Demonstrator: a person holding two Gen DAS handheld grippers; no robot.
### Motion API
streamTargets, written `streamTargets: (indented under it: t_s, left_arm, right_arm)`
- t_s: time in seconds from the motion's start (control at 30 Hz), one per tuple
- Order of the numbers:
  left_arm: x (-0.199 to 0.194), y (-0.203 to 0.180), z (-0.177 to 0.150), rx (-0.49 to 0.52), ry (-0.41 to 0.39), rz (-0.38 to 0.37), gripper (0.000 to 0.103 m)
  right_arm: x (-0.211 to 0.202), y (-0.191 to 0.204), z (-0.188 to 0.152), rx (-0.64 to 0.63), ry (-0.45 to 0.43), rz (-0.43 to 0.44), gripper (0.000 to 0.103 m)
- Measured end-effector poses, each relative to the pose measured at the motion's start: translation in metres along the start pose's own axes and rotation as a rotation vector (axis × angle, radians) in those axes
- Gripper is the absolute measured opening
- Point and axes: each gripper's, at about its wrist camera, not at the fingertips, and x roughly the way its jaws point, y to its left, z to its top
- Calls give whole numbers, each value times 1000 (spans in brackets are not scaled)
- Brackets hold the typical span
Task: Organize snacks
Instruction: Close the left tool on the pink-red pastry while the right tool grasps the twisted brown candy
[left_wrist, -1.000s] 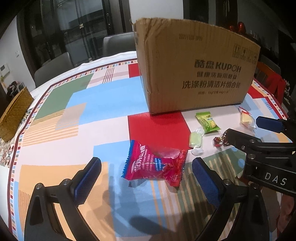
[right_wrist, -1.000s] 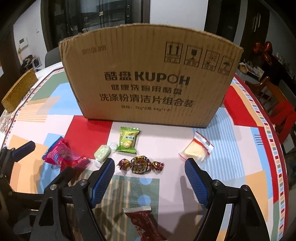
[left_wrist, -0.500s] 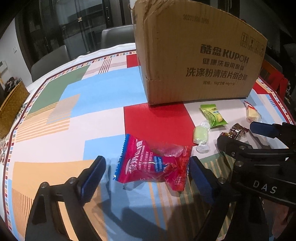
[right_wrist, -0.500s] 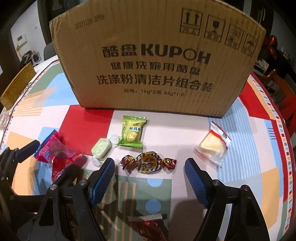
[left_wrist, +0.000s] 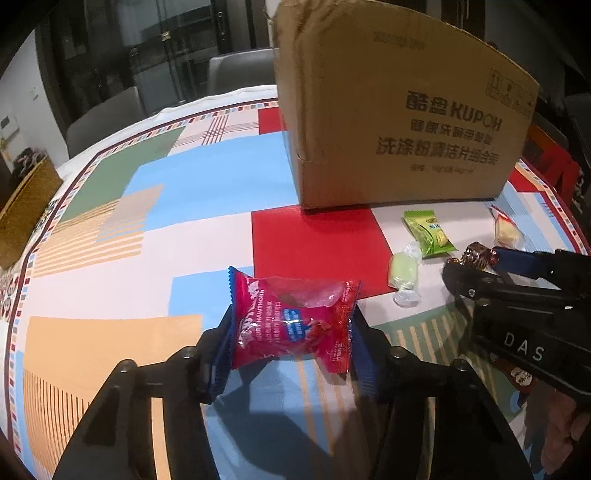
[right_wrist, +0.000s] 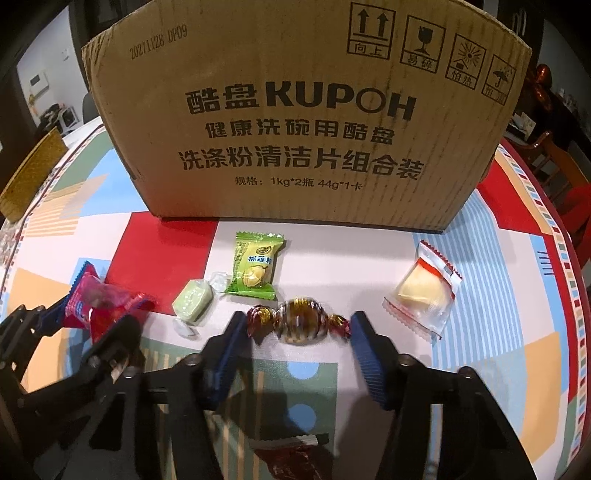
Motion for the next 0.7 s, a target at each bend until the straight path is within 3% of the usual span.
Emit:
streamTargets:
  t_s: [0.2,0.7]
  left_arm:
    - [-3,0,0,-3,7,6,49]
    - [-26,0,7,-13,-36,18,47]
  right_arm:
    - [-2,-8,3,6,-4,1,36]
    - [-34,-27,-5,28,-45,23,34]
